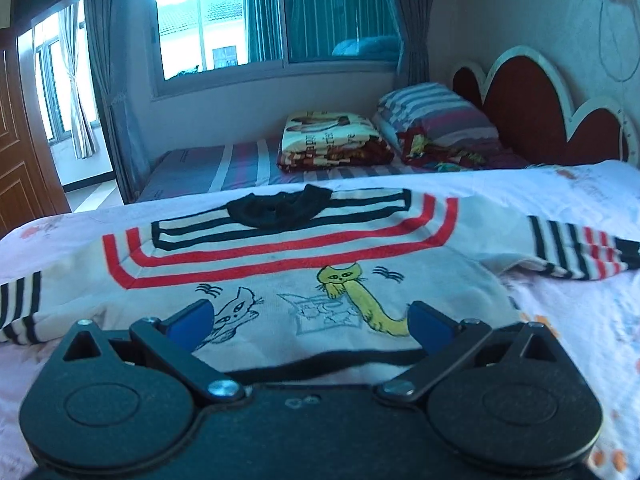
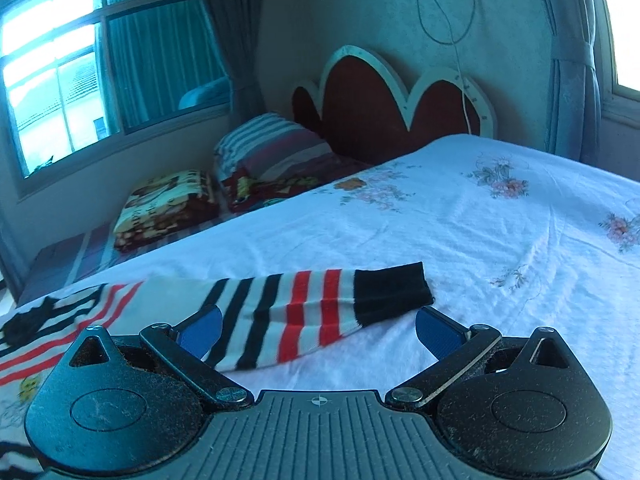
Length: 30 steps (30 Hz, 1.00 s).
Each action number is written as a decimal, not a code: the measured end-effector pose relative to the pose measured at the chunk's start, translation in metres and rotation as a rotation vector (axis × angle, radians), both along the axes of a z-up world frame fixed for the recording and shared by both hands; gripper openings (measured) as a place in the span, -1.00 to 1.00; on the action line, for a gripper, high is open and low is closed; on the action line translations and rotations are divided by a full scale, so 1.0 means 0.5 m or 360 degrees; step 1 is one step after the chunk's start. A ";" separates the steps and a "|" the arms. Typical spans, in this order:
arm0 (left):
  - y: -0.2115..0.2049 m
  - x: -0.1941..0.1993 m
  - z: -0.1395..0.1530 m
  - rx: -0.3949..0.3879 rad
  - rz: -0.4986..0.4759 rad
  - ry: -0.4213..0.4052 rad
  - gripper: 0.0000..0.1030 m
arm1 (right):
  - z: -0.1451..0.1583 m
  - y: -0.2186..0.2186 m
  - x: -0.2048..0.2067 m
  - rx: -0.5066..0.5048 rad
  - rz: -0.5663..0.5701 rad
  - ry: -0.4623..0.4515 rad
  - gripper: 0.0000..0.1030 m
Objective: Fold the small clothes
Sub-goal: 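Move the right tool to the black sleeve cuff and grasp it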
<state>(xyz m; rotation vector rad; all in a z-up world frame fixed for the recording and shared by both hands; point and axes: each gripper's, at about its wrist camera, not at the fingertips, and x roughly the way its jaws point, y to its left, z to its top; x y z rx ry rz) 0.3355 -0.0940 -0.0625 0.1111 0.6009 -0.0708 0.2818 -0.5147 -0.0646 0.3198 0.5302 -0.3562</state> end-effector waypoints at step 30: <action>0.019 0.153 -0.081 -0.0097 0.0112 0.0114 0.98 | -0.165 -0.183 0.133 0.0384 -0.0252 0.0078 -0.90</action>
